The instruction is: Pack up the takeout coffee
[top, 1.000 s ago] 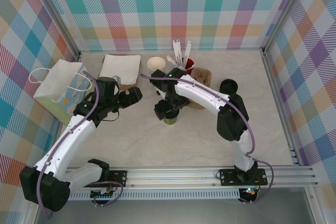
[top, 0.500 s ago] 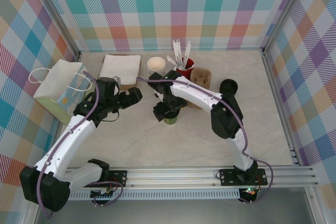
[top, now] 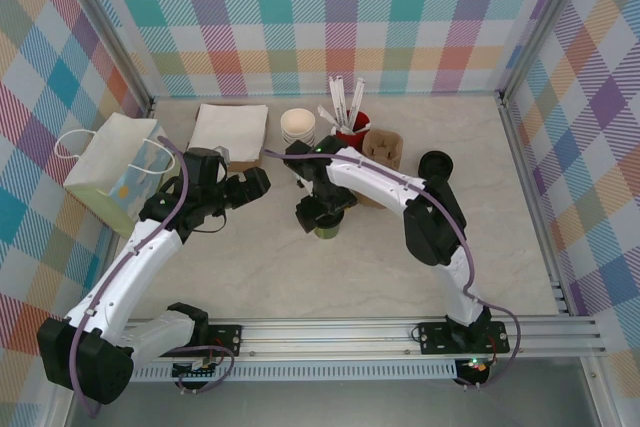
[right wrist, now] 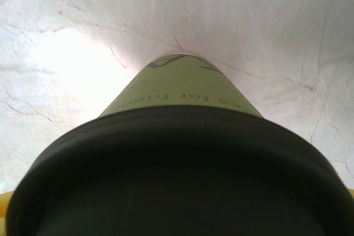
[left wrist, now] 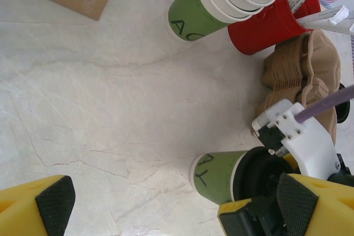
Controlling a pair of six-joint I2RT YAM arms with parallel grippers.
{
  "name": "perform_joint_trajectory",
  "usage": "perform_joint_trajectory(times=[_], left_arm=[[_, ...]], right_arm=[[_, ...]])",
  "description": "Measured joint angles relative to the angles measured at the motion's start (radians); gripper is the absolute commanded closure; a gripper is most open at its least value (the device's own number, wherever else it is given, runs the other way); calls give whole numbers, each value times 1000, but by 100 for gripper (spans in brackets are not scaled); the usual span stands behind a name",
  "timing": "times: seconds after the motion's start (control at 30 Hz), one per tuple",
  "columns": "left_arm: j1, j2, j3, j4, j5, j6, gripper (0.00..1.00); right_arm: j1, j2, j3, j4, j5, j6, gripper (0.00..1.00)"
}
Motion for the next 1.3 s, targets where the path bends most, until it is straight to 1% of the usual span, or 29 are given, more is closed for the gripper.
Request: perform_joint_trajectory(times=[0.27, 0.47, 0.63, 0.83, 1.03, 1.3], left_arm=[[0, 0, 0, 0, -3, 3, 4], [0, 0, 0, 0, -6, 14, 3], [0, 0, 0, 0, -19, 19, 3], [0, 0, 0, 0, -35, 19, 3], [0, 0, 0, 0, -40, 19, 3], [0, 0, 0, -1, -56, 18, 3]], right_arm=[[-18, -134, -126, -3, 2, 35, 13], [-95, -299, -282, -7, -8, 72, 13], [-204, -433, -411, -6, -8, 80, 13], [-359, -520, -507, 6, -12, 70, 13], [-502, -534, -529, 47, 1, 29, 14], [-632, -506, -533, 128, 23, -32, 13]])
